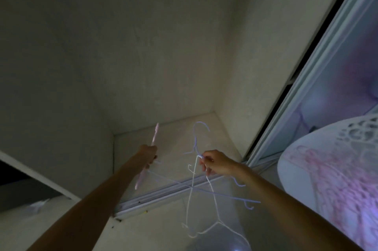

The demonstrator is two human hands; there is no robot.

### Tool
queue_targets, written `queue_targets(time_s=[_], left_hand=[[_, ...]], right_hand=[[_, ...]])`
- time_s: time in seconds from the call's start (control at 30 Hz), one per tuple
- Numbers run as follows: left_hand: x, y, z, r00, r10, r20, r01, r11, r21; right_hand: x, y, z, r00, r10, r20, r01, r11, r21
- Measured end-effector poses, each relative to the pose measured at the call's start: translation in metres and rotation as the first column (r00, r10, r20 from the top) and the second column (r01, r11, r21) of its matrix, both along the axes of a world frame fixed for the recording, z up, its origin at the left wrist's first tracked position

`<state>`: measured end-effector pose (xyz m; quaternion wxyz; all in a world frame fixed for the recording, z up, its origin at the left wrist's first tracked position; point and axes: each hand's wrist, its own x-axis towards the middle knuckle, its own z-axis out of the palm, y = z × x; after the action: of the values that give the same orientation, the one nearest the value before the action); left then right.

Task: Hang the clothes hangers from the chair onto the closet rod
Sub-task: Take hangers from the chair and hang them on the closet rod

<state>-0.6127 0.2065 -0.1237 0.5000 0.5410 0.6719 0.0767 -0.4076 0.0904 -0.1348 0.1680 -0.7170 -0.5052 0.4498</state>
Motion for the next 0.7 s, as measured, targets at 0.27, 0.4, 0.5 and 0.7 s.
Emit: queue_targets(time_s=[0.27, 0.4, 0.5, 0.7], left_hand=[[0.010, -0.017, 0.189, 0.944, 0.101, 0.315, -0.072, 0.992, -0.104], [0.020, -0.010, 0.254, 0.886, 0.118, 0.448, -0.024, 0.978, -0.209], [0.028, -0.002, 0.285, 0.859, 0.138, 0.493, -0.013, 0.968, -0.250], [0.039, 0.005, 0.317, 0.772, 0.169, 0.612, -0.023, 0.971, -0.238]], right_hand=[[-0.011, 0.024, 0.203, 0.964, 0.007, -0.267, 0.002, 0.999, 0.035], [-0.021, 0.036, 0.266, 0.955, 0.089, -0.283, -0.061, 0.992, 0.107], [-0.027, 0.040, 0.300, 0.953, 0.159, -0.256, -0.117, 0.978, 0.172], [-0.023, 0.045, 0.330, 0.944, 0.099, -0.315, -0.046, 0.984, 0.172]])
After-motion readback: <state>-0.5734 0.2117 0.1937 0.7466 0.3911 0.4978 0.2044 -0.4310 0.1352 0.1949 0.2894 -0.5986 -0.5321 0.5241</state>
